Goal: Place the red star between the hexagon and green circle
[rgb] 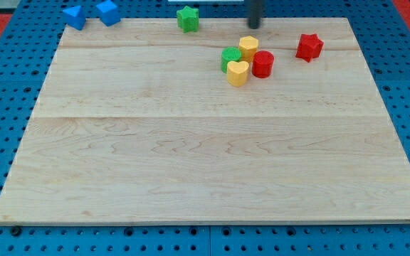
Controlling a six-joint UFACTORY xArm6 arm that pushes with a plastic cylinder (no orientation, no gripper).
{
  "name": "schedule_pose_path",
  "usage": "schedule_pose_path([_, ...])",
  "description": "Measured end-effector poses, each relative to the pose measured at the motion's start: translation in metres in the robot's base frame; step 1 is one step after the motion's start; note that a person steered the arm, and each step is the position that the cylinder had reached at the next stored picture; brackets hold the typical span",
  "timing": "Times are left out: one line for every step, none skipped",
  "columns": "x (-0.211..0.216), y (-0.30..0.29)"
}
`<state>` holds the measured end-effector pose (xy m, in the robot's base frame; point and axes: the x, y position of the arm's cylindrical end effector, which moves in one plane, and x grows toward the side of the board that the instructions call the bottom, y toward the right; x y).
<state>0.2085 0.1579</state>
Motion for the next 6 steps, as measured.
schedule_pose_path([0.037, 0.107])
schedule_pose_path([0.056, 0.060])
schedule_pose_path([0.078, -0.002])
schedule_pose_path([0.089, -0.005])
schedule_pose_path([0.124, 0.045])
schedule_pose_path([0.119, 0.000])
